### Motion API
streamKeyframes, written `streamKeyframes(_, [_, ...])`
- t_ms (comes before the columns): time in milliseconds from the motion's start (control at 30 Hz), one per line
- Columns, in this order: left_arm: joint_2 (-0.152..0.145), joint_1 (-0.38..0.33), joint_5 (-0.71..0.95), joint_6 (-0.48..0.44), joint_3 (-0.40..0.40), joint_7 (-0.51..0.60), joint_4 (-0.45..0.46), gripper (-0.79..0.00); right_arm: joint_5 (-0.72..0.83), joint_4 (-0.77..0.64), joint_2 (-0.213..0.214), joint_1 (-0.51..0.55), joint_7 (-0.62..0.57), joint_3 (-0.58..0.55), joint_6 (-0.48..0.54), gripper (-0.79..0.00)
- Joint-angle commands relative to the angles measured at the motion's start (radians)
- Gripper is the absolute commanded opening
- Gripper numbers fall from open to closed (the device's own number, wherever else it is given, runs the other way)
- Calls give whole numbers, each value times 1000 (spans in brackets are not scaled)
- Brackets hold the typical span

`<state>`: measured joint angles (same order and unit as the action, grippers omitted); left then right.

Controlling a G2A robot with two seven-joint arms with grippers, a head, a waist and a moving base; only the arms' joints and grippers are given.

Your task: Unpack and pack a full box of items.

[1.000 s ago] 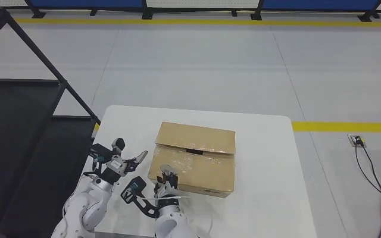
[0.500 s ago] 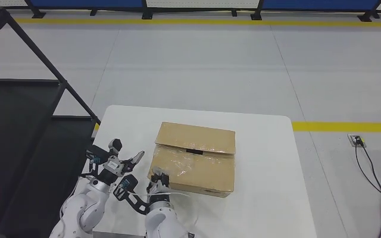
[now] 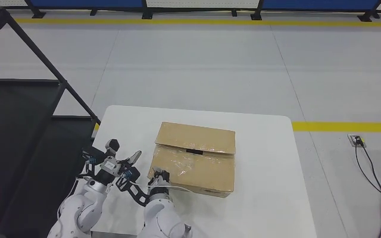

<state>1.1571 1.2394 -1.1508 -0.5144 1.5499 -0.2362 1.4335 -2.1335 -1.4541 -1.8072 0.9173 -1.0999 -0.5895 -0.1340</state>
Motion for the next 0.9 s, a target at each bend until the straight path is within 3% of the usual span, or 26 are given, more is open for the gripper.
streamKeyframes(0, [-1,1,0,-2,3,-1,0,0,1,3,-7,-1,-11,-12,3,-785])
streamKeyframes(333, [-5,4,-6,-4,7,5,10,0,-70,-104,-12,59,-14,-72,18,-785])
streamKeyframes(467, [-5,6,-9,-3,3,10,20,0,-36,-166,-4,113,17,-101,97,-785])
streamKeyframes(500, [-5,6,-10,-2,2,11,21,0,-28,-167,-3,120,20,-109,119,-745])
streamKeyframes(533, [-5,6,-9,0,0,11,23,0,-5,-162,-3,126,31,-117,146,-526])
streamKeyframes(867, [-7,6,-16,8,-7,22,29,0,84,-84,-25,86,62,-153,196,-465])
